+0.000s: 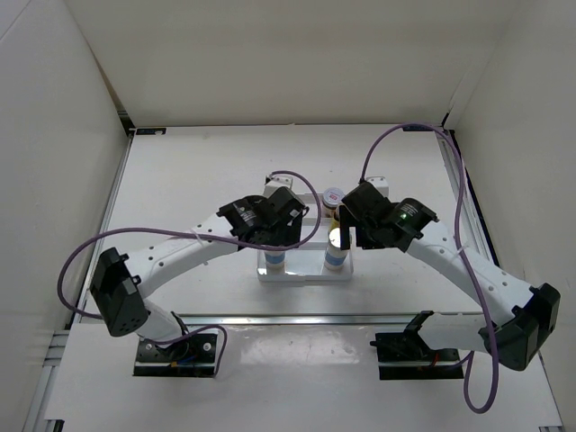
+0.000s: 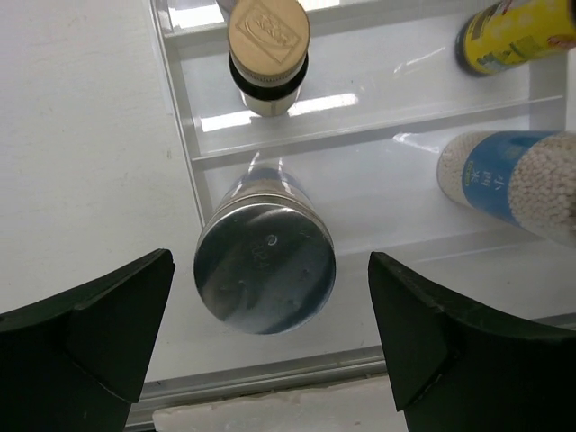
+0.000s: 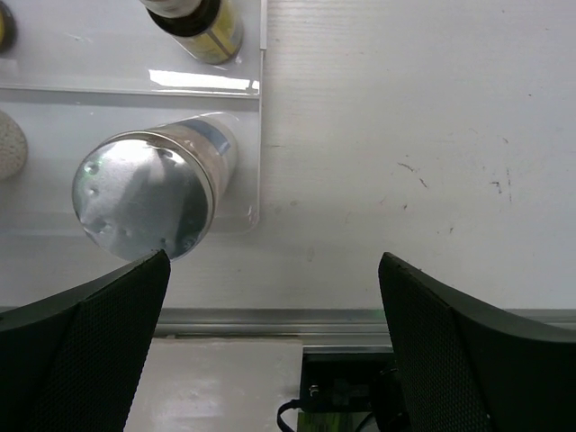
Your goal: Organize the condiment bottles
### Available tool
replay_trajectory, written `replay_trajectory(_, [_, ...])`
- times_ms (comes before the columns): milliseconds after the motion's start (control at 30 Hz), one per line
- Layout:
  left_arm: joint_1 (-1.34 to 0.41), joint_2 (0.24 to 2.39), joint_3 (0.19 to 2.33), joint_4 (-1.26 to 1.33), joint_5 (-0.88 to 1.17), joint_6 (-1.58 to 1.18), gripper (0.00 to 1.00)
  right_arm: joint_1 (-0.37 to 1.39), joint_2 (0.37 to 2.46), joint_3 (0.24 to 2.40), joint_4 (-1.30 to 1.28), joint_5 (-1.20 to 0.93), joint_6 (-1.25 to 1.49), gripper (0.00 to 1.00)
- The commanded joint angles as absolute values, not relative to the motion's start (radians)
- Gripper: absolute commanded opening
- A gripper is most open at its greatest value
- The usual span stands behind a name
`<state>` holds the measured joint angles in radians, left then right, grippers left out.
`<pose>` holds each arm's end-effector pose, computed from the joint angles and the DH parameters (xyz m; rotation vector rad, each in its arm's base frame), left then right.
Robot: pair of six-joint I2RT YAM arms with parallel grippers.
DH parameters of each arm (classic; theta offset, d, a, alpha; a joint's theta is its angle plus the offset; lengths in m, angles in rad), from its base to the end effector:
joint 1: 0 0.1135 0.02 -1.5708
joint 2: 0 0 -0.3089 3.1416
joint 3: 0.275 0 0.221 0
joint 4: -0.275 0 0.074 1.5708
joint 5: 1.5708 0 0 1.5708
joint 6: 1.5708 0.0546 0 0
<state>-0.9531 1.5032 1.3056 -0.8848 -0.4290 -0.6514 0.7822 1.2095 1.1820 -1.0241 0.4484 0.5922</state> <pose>0.1792 -0.2131 0.3296 0.2416 2.4929 -0.0693 0.1488 0.1145 0.3496 -0.0852 2.4679 -0.0192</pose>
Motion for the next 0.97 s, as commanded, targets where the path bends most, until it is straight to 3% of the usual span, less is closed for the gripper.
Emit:
replay_trajectory(0, [-0.959,1.395,1.365,-0.881,-0.508,-0.620,1.00,0.788,1.229,1.230,-1.075,0.499,0.609,1.00])
replay_trajectory(400, [-0.950,1.160,1.390,-0.881,-0.833,-0.451,1.00,0.788,1.190,1.252,-1.084,0.632,0.568,1.00])
replay_trajectory(600, [-0.901,1.011,1.250,-0.822,-1.057,-0.425,1.00,0.779,1.172,1.324,-1.085,0.704,0.545,1.00])
replay_trajectory(733, [-0.836,0.919,1.054,-0.684,-1.057,-0.362,1.00,0.779,1.190,1.336,-1.051,0.713,0.494,1.00])
replay_trajectory(933, [-0.807,0.816,0.994,-0.648,-1.074,-0.318,1.00,0.770,1.201,1.359,-1.031,0.769,0.460,1.00])
